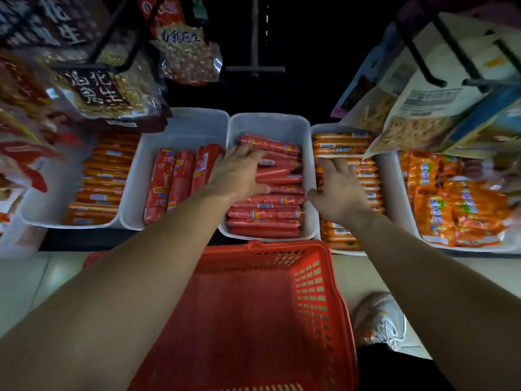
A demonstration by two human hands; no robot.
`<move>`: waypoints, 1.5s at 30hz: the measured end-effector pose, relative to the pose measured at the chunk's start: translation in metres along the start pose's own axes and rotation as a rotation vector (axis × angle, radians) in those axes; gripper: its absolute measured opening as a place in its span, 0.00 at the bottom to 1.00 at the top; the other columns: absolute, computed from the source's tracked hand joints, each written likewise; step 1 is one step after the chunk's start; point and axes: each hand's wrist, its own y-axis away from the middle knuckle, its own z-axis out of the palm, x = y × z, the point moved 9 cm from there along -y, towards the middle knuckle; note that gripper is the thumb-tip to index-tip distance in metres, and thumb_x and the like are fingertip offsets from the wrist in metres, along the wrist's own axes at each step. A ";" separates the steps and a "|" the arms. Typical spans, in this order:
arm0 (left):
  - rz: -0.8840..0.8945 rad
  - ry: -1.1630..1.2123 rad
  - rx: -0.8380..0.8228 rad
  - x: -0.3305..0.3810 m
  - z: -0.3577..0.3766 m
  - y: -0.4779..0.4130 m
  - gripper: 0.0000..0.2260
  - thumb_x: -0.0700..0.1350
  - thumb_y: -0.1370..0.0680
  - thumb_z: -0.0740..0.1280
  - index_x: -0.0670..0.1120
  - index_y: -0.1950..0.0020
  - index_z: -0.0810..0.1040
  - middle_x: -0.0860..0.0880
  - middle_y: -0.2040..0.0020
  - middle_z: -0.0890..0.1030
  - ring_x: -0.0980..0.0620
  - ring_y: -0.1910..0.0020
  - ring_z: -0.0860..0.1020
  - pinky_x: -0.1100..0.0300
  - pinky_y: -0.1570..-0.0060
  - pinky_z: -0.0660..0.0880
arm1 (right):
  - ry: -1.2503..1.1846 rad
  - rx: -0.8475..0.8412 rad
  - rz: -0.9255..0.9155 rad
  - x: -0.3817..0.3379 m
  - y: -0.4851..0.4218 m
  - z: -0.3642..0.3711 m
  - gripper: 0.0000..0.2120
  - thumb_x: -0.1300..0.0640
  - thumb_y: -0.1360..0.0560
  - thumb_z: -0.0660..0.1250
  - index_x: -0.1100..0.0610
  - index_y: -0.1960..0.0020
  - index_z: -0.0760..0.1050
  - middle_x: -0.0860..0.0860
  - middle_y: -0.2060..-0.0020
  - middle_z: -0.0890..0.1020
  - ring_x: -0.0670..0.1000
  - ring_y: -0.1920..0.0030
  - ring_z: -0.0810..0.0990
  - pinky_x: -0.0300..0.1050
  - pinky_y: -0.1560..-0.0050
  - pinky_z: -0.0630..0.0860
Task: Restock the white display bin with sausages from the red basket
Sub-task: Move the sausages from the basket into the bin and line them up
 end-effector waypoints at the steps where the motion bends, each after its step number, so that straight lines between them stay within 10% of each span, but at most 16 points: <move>1: -0.003 0.030 0.031 -0.004 -0.002 0.007 0.40 0.60 0.29 0.75 0.51 0.22 0.63 0.48 0.25 0.67 0.44 0.27 0.64 0.45 0.28 0.64 | 0.042 -0.005 -0.040 -0.012 -0.001 0.003 0.35 0.49 0.26 0.68 0.54 0.23 0.60 0.57 0.29 0.65 0.62 0.29 0.64 0.59 0.32 0.67; 12: -0.071 0.027 0.129 -0.088 -0.007 0.068 0.29 0.55 0.24 0.68 0.50 0.25 0.68 0.49 0.26 0.69 0.43 0.28 0.65 0.44 0.29 0.66 | 0.401 -0.299 -0.259 -0.090 -0.034 0.089 0.36 0.29 0.22 0.45 0.39 0.21 0.34 0.47 0.19 0.40 0.55 0.21 0.36 0.65 0.23 0.43; 21: -0.074 0.137 0.127 -0.086 0.004 0.056 0.29 0.55 0.20 0.64 0.53 0.20 0.60 0.54 0.20 0.57 0.45 0.24 0.59 0.47 0.26 0.61 | 0.560 -0.092 -0.324 -0.106 -0.029 0.074 0.34 0.31 0.22 0.46 0.43 0.20 0.50 0.53 0.29 0.65 0.59 0.32 0.62 0.61 0.31 0.58; 45: -0.065 0.368 0.117 -0.095 0.016 0.056 0.29 0.52 0.20 0.66 0.54 0.21 0.61 0.59 0.19 0.53 0.50 0.23 0.61 0.50 0.27 0.65 | 0.431 -0.275 -0.347 -0.074 -0.052 0.098 0.36 0.27 0.26 0.34 0.39 0.22 0.31 0.48 0.20 0.35 0.51 0.20 0.36 0.59 0.22 0.40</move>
